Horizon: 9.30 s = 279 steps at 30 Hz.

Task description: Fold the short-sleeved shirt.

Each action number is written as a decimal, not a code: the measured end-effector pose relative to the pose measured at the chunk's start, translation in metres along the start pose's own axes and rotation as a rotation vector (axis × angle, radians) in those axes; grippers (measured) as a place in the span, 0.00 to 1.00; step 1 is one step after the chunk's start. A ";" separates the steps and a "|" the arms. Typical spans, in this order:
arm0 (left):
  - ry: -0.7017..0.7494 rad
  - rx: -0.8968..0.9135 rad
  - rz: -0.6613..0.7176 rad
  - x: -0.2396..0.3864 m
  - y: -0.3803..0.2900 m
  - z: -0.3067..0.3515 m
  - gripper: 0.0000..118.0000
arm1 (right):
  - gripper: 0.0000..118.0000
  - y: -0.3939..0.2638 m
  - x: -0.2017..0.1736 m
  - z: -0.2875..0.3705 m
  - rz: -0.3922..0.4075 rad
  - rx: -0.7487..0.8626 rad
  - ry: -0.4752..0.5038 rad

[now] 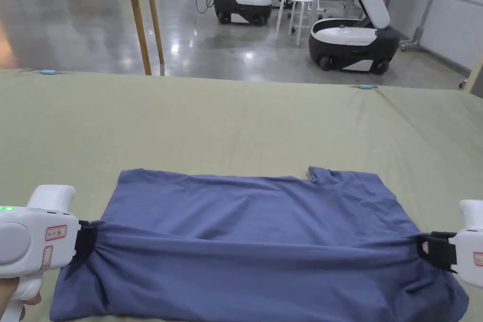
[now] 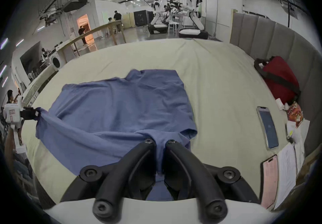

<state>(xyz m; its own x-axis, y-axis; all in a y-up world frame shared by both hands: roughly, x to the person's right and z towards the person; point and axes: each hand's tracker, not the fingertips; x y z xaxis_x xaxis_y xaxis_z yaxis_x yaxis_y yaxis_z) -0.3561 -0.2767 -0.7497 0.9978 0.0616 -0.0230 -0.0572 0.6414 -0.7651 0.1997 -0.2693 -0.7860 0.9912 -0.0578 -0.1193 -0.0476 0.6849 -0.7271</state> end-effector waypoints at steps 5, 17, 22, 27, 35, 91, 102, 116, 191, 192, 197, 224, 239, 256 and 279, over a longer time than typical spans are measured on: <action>-0.027 -0.064 0.064 -0.005 -0.001 -0.021 0.63 | 0.66 0.002 0.008 -0.022 -0.087 -0.049 0.023; 0.102 0.067 0.082 -0.014 -0.061 0.054 0.00 | 0.03 -0.053 0.016 0.054 -0.048 0.041 -0.073; 0.039 0.041 0.071 -0.006 -0.071 0.058 0.07 | 0.03 -0.067 0.014 0.063 -0.078 0.043 -0.049; 0.064 -0.043 0.064 0.000 -0.072 0.023 0.97 | 0.03 -0.075 0.009 0.057 -0.073 0.013 -0.027; 0.063 -0.051 0.028 0.019 -0.068 0.019 0.04 | 0.08 -0.082 0.008 0.047 -0.075 -0.021 0.001; 0.063 0.125 0.053 -0.003 -0.043 0.068 0.00 | 0.05 -0.047 0.005 0.092 -0.051 0.104 -0.056; 0.176 -0.027 -0.011 0.000 0.026 -0.059 0.93 | 0.05 -0.004 0.002 0.013 0.001 0.019 -0.027; 0.104 -0.063 -0.052 0.017 0.024 -0.062 0.08 | 0.30 0.027 0.029 -0.044 0.005 -0.099 -0.014; 0.065 0.492 0.055 0.037 -0.155 0.214 0.00 | 0.02 -0.136 -0.111 0.219 0.037 0.553 -0.086; 0.068 0.470 0.077 0.028 -0.153 0.214 0.00 | 0.02 -0.138 -0.117 0.221 0.031 0.568 -0.084; -0.044 0.326 0.263 -0.031 -0.152 0.200 0.00 | 0.02 -0.146 -0.140 0.230 0.085 0.655 -0.116; -0.752 -0.300 0.634 -0.100 -0.140 0.036 0.72 | 0.02 -0.151 -0.179 0.213 0.132 0.564 -0.121; -0.623 -0.212 0.629 -0.134 -0.116 0.095 0.04 | 0.02 -0.148 -0.156 0.226 0.102 0.609 -0.142; -0.492 -0.192 0.285 0.012 -0.036 0.150 0.04 | 0.02 -0.156 -0.120 0.230 0.049 0.613 -0.164; -0.641 -0.239 0.187 0.169 -0.066 0.064 0.70 | 0.02 -0.167 -0.098 0.221 -0.006 0.533 -0.204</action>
<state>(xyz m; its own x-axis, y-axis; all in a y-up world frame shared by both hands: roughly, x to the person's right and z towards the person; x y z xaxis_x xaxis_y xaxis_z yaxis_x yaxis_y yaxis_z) -0.1857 -0.2596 -0.6616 0.7519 0.6398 0.1590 -0.1440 0.3947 -0.9075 0.1382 -0.2170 -0.5034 0.9976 0.0422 0.0550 -0.0252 0.9599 -0.2793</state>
